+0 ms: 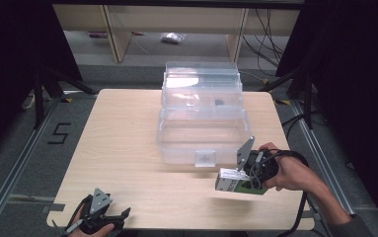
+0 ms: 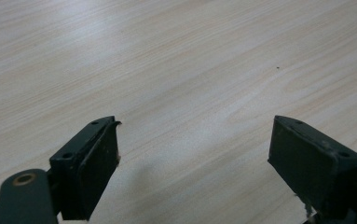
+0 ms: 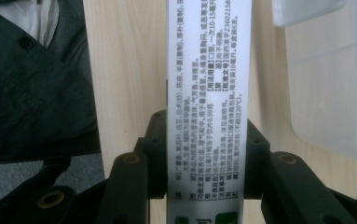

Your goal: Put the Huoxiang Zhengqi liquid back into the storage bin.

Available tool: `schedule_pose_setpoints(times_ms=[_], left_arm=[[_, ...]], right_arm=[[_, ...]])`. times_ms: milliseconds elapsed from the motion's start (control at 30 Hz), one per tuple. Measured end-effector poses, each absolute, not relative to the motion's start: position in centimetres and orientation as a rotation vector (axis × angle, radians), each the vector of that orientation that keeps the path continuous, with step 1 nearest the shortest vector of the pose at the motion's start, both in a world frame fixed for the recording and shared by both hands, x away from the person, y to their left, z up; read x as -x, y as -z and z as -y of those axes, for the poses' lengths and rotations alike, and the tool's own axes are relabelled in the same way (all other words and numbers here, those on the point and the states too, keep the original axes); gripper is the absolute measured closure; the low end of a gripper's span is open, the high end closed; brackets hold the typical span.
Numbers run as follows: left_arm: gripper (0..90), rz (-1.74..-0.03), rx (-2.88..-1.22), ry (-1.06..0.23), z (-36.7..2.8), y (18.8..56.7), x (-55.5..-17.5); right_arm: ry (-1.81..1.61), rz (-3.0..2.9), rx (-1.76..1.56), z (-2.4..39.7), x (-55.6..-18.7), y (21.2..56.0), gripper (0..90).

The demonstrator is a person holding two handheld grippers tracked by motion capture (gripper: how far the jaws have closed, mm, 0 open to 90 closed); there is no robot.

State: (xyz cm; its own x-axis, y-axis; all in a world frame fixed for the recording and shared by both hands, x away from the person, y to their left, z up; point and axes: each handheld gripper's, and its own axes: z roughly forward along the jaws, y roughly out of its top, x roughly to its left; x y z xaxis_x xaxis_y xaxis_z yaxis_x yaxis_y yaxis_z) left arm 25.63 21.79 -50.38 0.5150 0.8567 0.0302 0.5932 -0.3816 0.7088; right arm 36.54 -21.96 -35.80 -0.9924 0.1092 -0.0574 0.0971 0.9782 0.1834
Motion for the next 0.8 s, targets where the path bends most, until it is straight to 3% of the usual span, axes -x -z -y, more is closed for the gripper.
schedule_pose_setpoints(times_ms=[800], left_arm=[[15.3,-1.170,-2.118,-0.522,-21.7,50.4,-25.6]], right_arm=[[-0.352,-3.005,-0.100,19.4,-38.0,30.2,64.2]])
